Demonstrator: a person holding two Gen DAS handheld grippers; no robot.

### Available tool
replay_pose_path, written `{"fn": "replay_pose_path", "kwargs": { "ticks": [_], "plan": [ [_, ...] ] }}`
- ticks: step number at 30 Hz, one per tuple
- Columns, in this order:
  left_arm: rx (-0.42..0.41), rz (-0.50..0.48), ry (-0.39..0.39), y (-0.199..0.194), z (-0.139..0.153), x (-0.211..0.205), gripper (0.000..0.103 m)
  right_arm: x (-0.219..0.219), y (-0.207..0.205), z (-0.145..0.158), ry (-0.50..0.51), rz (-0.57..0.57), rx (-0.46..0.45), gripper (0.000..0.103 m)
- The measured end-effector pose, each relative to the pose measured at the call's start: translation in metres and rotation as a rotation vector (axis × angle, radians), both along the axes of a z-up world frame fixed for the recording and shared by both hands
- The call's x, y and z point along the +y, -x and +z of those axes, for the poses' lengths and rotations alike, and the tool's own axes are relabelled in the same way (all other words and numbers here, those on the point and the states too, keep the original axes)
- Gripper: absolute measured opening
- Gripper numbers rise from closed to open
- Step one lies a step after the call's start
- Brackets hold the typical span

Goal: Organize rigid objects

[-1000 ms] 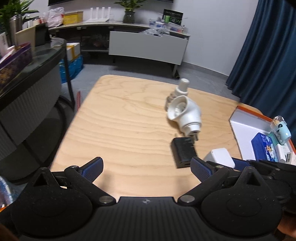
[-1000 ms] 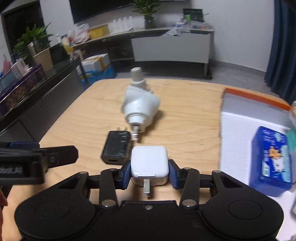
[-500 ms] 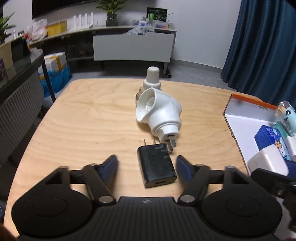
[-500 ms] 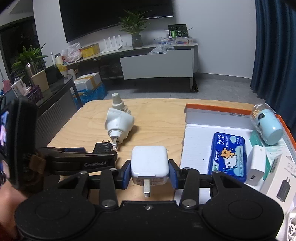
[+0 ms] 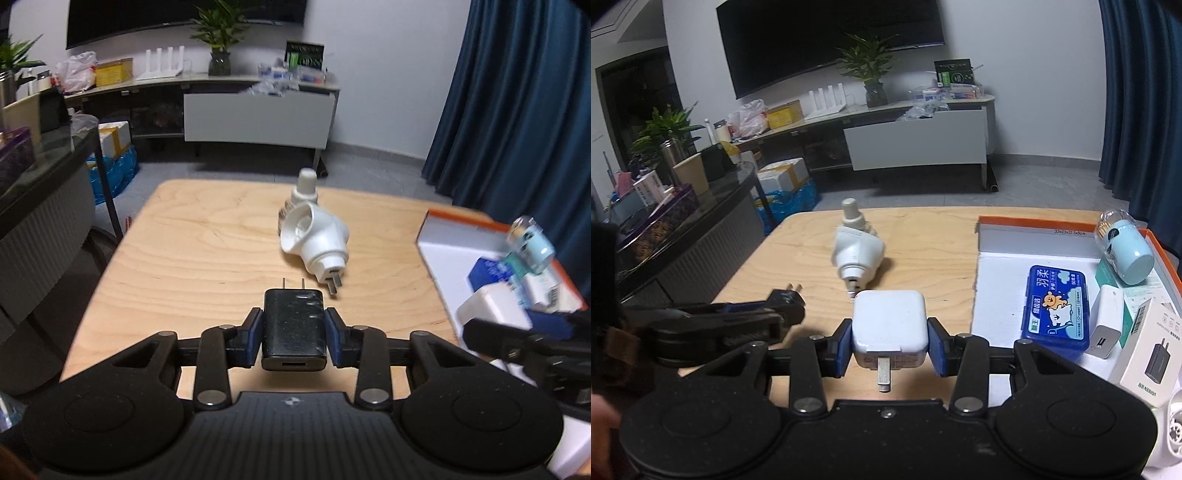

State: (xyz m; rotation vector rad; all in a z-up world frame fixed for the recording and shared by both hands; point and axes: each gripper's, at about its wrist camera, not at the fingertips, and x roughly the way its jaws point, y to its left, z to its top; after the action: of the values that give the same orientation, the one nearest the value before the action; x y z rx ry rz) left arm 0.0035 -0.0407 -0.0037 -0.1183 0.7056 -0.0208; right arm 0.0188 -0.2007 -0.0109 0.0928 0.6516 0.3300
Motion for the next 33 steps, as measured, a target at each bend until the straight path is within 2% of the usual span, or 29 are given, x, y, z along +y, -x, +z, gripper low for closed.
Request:
{"fn": "replay_pose_path", "kwargs": {
  "ticks": [7,17,33],
  "plan": [
    [-0.022,0.04,0.004,0.036,0.024,0.003,0.035,0.007,0.027,0.014,-0.017,0.02,-0.014,0.051],
    [-0.057,0.053,0.006,0.067,0.039,-0.001,0.035,0.014,0.06,0.035,-0.018,0.036,-0.074,0.051],
    [-0.078,0.044,0.01,0.099,0.039,-0.011,0.035,0.006,0.097,0.037,-0.03,0.022,-0.107,0.051]
  ]
}}
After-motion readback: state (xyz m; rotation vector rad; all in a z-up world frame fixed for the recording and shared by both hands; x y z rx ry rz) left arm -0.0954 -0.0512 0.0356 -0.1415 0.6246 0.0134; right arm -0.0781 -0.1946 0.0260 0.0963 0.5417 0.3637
